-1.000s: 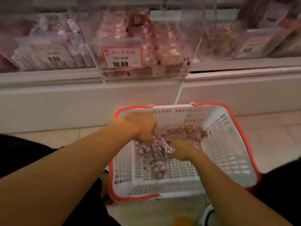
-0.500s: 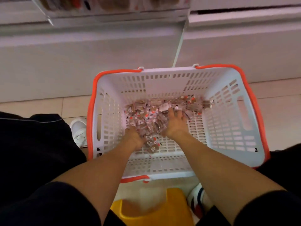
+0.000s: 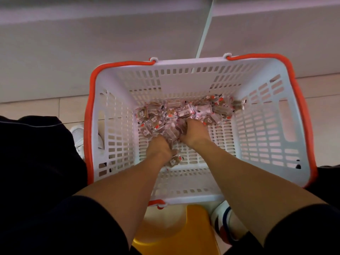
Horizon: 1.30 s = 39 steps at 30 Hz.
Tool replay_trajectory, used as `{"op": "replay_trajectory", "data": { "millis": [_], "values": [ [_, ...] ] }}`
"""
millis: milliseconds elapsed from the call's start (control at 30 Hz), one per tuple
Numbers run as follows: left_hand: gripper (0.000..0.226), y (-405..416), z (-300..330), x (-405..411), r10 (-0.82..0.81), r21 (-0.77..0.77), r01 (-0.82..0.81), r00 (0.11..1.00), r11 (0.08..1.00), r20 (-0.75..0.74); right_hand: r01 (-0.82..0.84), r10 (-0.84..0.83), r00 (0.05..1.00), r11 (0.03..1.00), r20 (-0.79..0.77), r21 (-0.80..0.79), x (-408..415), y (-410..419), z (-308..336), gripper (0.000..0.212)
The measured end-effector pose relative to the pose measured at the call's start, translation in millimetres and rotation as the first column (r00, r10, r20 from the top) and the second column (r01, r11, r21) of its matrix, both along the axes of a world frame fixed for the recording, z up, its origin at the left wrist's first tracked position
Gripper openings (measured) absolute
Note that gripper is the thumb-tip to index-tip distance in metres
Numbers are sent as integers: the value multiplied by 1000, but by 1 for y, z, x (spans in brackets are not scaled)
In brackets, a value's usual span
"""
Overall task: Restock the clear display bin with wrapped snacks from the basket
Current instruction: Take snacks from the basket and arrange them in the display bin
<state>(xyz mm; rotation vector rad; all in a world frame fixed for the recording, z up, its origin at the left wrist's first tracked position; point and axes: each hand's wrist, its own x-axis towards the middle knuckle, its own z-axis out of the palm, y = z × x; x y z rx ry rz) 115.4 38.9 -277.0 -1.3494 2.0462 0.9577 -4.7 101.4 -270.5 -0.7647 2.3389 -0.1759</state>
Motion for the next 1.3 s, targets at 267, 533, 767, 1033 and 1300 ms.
{"op": "replay_trajectory", "data": {
  "millis": [267,533,767,1033,1300],
  "values": [
    [38,6,3,0,-116,-13,116,992,993,42,253,-239,900,967,365,8,-13,6,9,19],
    [18,20,8,-2,-335,-136,351,933,926,129,-106,-72,878,935,473,339,-37,12,39,13],
    [19,18,4,-6,-456,-102,472,878,876,146,-264,41,901,842,432,471,-48,24,47,17],
    [32,18,-4,-3,-516,75,511,854,856,73,-219,-10,915,829,404,515,-56,28,41,39],
    [61,8,1,-13,-553,370,499,831,784,52,-185,-5,936,844,351,504,-64,31,42,49]
  ]
}}
